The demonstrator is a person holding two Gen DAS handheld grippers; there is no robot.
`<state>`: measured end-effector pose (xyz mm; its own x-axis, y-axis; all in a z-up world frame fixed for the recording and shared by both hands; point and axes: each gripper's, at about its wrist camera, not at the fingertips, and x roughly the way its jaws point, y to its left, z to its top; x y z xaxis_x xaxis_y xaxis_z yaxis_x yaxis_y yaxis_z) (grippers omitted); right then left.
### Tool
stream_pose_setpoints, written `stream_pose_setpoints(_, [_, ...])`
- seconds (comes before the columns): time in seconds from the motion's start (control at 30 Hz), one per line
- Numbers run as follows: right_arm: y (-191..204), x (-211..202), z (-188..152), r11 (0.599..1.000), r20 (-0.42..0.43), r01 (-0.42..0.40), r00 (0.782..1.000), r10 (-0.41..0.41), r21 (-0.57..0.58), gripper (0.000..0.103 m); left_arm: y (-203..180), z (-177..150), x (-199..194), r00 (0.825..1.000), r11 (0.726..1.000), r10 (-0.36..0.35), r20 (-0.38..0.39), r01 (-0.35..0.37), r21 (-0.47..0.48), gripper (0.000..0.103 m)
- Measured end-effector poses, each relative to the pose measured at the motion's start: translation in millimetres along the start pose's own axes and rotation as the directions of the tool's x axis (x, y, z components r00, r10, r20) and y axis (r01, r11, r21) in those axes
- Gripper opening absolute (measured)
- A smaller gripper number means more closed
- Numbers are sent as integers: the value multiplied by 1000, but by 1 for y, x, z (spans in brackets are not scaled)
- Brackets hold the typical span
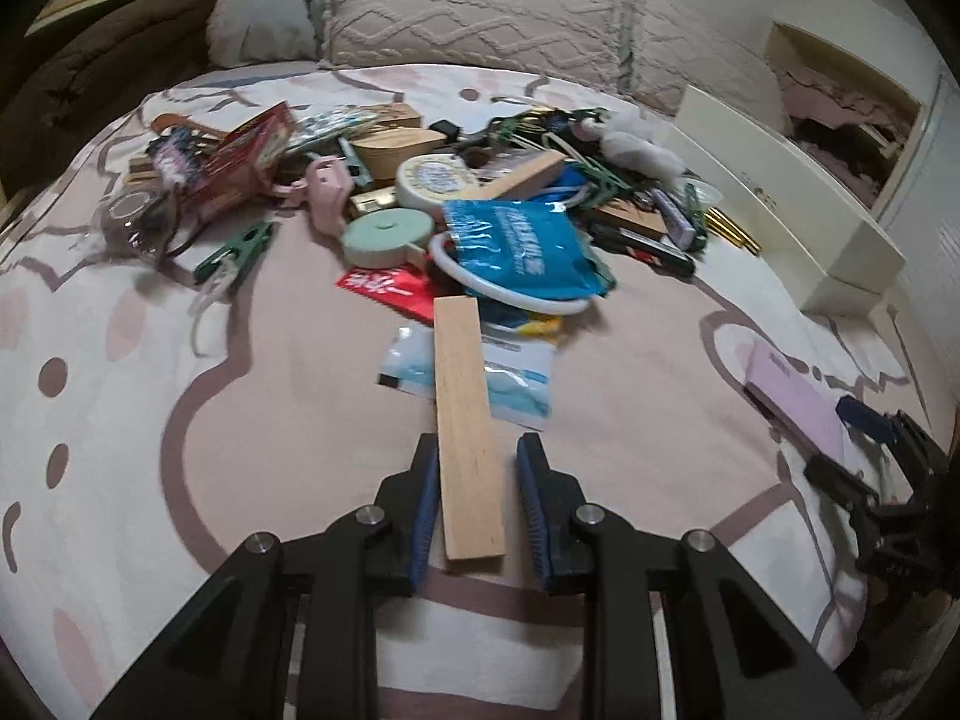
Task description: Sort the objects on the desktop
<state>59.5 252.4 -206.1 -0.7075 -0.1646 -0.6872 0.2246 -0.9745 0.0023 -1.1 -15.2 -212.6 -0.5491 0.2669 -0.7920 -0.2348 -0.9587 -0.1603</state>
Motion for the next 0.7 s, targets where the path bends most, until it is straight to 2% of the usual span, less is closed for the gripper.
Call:
stream_pose_setpoints(0.1, [-12, 0, 2, 998, -19, 41, 999, -40, 46, 88, -11, -1, 2, 1000, 999, -16, -4, 16, 40, 26])
stream_pose_setpoints(0.3, [-44, -1, 6, 980, -44, 139, 990, -134, 144, 88, -35, -5, 4, 998, 992, -70, -10, 71, 107, 26])
stream_pose_setpoints(0.47, [-61, 1, 4, 967, -39, 128, 992, -122, 222, 88, -56, -9, 5, 996, 978, -94, -9, 93, 186, 26])
stream_pose_setpoints(0.6, [-58, 3, 1, 968, -35, 144, 990, -140, 205, 90, -74, -15, 2, 989, 955, -150, -17, 149, 255, 26])
stream_pose_setpoints(0.7, [-57, 3, -1, 969, -30, 151, 989, -148, 195, 91, -87, -20, 2, 988, 938, -152, -18, 150, 313, 26])
